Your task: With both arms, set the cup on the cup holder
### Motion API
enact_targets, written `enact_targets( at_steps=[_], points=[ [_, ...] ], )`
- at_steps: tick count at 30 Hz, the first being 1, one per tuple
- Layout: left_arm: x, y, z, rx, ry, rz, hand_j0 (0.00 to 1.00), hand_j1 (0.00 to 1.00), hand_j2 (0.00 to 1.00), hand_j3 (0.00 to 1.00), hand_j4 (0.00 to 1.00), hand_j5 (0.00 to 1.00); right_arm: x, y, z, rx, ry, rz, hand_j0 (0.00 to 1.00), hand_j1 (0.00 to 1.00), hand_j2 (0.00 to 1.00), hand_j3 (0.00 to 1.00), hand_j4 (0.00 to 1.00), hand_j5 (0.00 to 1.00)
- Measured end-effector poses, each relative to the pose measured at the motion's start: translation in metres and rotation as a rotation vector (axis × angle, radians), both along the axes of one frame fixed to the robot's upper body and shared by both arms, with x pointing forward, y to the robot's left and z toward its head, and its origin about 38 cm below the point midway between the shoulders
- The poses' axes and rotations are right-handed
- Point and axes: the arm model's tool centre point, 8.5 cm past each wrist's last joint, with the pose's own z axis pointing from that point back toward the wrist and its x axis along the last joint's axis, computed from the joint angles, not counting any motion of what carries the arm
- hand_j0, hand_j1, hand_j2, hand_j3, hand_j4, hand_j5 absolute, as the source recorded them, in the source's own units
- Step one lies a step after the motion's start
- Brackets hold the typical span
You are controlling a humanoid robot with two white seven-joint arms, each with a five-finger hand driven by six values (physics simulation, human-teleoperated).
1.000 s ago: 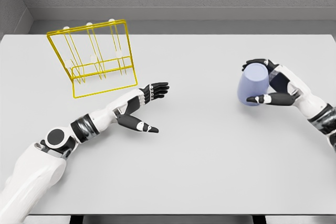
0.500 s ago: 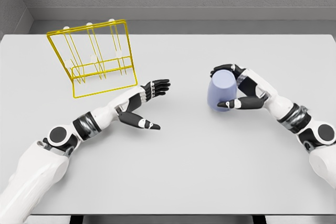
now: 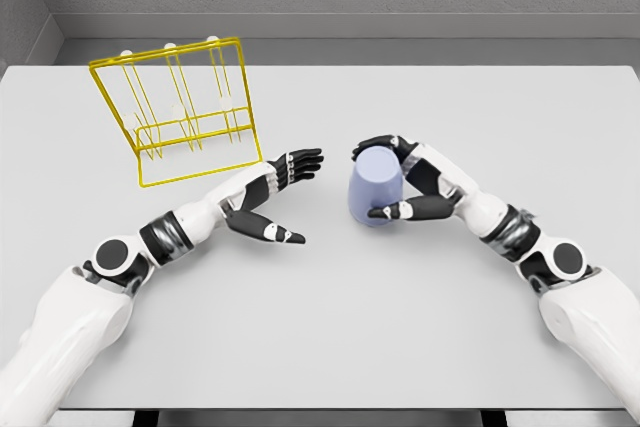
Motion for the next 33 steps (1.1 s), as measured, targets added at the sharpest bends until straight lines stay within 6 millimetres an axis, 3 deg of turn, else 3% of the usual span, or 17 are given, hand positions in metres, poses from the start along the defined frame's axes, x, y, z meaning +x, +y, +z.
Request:
enact_targets(
  at_steps=[11,16,27,33],
  points=[
    [0.005,0.011,-0.005,0.005,0.018,0.036,1.0,1.0,1.0,1.0,1.0,1.0,-0.004,0.027,-0.011,-0.009,0.016,0.04,0.74,0.74,0.74,0.74,0.74,0.74],
    [0.008,0.014,-0.006,0.031,0.007,0.049,1.0,1.0,1.0,1.0,1.0,1.0,-0.005,0.03,-0.013,-0.012,0.019,0.046,1.0,1.0,1.0,1.0,1.0,1.0],
    [0.008,0.011,-0.007,0.037,0.002,0.048,1.0,1.0,1.0,1.0,1.0,1.0,-0.008,0.029,-0.016,-0.039,0.013,0.052,1.0,1.0,1.0,1.0,1.0,1.0],
    [0.006,0.003,-0.01,0.041,0.002,0.039,1.0,1.0,1.0,1.0,1.0,1.0,0.0,0.018,-0.01,-0.056,-0.004,0.032,1.0,1.0,1.0,1.0,1.0,1.0]
  ],
)
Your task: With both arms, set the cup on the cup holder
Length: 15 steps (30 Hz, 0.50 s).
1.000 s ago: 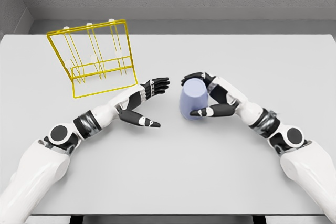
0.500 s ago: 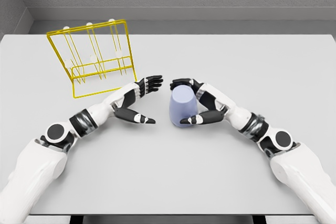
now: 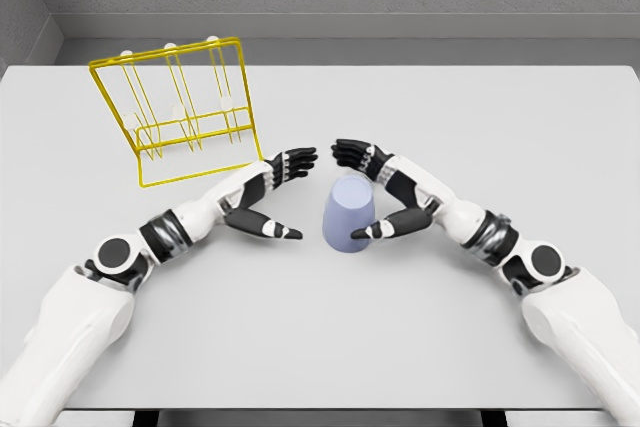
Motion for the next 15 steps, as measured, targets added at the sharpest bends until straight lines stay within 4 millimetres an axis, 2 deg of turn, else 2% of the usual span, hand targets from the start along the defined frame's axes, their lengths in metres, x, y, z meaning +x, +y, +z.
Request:
enact_targets(
  at_steps=[3,6,8,11,13,15],
  points=[
    [-0.001,-0.005,0.0,-0.007,-0.001,-0.006,1.0,1.0,1.0,1.0,1.0,1.0,0.004,-0.032,0.0,-0.045,0.0,-0.053,1.0,1.0,1.0,1.0,1.0,1.0],
    [-0.003,-0.01,0.0,-0.017,-0.011,-0.017,1.0,1.0,1.0,1.0,1.0,1.0,0.011,-0.086,0.011,-0.107,-0.02,-0.15,1.0,1.0,1.0,1.0,1.0,1.0],
    [-0.004,-0.014,0.001,-0.023,-0.018,-0.022,1.0,1.0,1.0,1.0,1.0,1.0,0.014,-0.116,0.022,-0.14,-0.039,-0.2,1.0,1.0,1.0,1.0,1.0,1.0],
    [-0.005,-0.018,0.001,-0.031,-0.022,-0.029,1.0,1.0,1.0,1.0,1.0,1.0,0.022,-0.153,0.055,-0.207,-0.1,-0.246,1.0,1.0,1.0,1.0,1.0,1.0],
    [-0.008,-0.024,0.0,-0.033,-0.024,-0.043,1.0,1.0,1.0,1.0,1.0,1.0,0.029,-0.162,0.076,-0.238,-0.154,-0.241,1.0,1.0,1.0,1.0,1.0,1.0],
    [-0.009,-0.027,0.0,-0.035,-0.034,-0.054,1.0,1.0,1.0,1.0,1.0,1.0,0.027,-0.162,0.074,-0.28,-0.151,-0.212,1.0,1.0,1.0,1.0,1.0,1.0]
  ],
)
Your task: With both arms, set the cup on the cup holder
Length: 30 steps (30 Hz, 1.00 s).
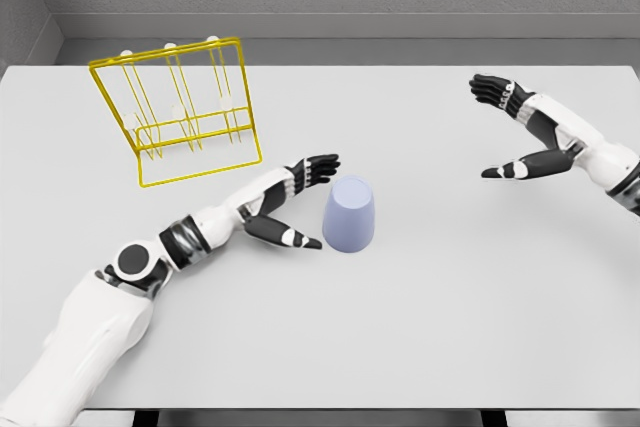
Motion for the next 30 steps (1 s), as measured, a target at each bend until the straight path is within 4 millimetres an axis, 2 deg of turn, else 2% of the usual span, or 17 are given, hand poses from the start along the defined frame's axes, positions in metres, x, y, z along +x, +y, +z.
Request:
enact_targets(
  at_steps=[1,4,6,11,15,20,30],
  points=[
    [-0.002,-0.001,-0.003,-0.001,0.003,-0.002,1.0,1.0,1.0,1.0,1.0,1.0,-0.001,-0.001,0.0,-0.02,0.003,0.007,1.0,1.0,1.0,1.0,1.0,1.0],
    [-0.003,-0.003,-0.002,-0.004,-0.004,-0.007,1.0,1.0,1.0,1.0,1.0,1.0,0.006,-0.005,0.023,-0.104,-0.049,0.031,1.0,1.0,1.0,1.0,1.0,1.0],
    [-0.004,-0.006,-0.002,-0.01,-0.005,-0.011,1.0,1.0,1.0,1.0,1.0,1.0,0.013,-0.006,0.045,-0.234,-0.115,0.057,1.0,1.0,1.0,1.0,1.0,1.0],
    [-0.005,-0.017,-0.001,-0.021,-0.01,-0.023,1.0,1.0,1.0,1.0,1.0,1.0,0.031,-0.015,0.081,-0.599,-0.307,-0.003,1.0,1.0,1.0,1.0,1.0,1.0],
    [-0.006,-0.022,-0.001,-0.024,-0.013,-0.029,1.0,1.0,1.0,1.0,1.0,1.0,0.031,-0.025,0.077,-0.694,-0.326,-0.028,1.0,1.0,1.0,1.0,1.0,1.0],
    [-0.006,-0.03,-0.001,-0.033,-0.012,-0.035,1.0,1.0,1.0,1.0,1.0,1.0,0.031,-0.036,0.076,-0.731,-0.319,-0.05,1.0,1.0,1.0,1.0,1.0,1.0],
    [-0.005,-0.035,0.0,-0.042,-0.012,-0.037,1.0,1.0,1.0,1.0,1.0,1.0,0.033,-0.037,0.078,-0.734,-0.325,-0.058,1.0,1.0,1.0,1.0,1.0,1.0]
  ],
)
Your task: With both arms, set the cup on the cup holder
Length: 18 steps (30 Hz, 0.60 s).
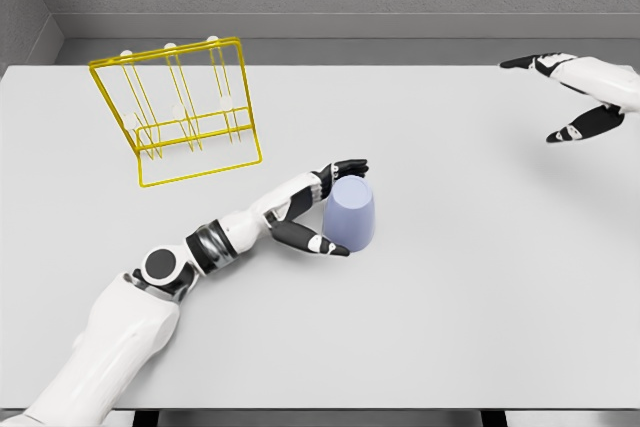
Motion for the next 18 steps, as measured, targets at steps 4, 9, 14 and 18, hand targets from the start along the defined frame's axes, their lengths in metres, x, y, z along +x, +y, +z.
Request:
enact_targets(
  at_steps=[4,9,14,18],
  points=[
    [0.0018,0.0014,-0.0017,0.004,0.006,0.005,1.0,1.0,1.0,1.0,1.0,1.0,-0.0022,-0.007,0.0018,0.008,-0.008,-0.018,1.0,1.0,1.0,1.0,1.0,1.0],
    [0.0014,-0.0022,-0.0034,-0.002,0.012,0.005,1.0,1.0,1.0,1.0,1.0,1.0,-0.0017,-0.0049,0.0003,0.019,-0.008,-0.017,1.0,1.0,1.0,1.0,1.0,1.0],
    [0.0009,-0.0069,-0.0033,-0.011,0.014,0.001,1.0,1.0,1.0,1.0,1.0,1.0,-0.0013,-0.0043,0.0006,0.022,-0.01,-0.017,1.0,1.0,1.0,1.0,1.0,1.0],
    [0.0008,-0.0082,-0.0032,-0.013,0.015,0.0,0.96,0.96,0.96,0.96,0.96,0.96,-0.0013,-0.0049,0.001,0.022,-0.011,-0.018,1.0,1.0,1.0,1.0,1.0,1.0]
  ],
)
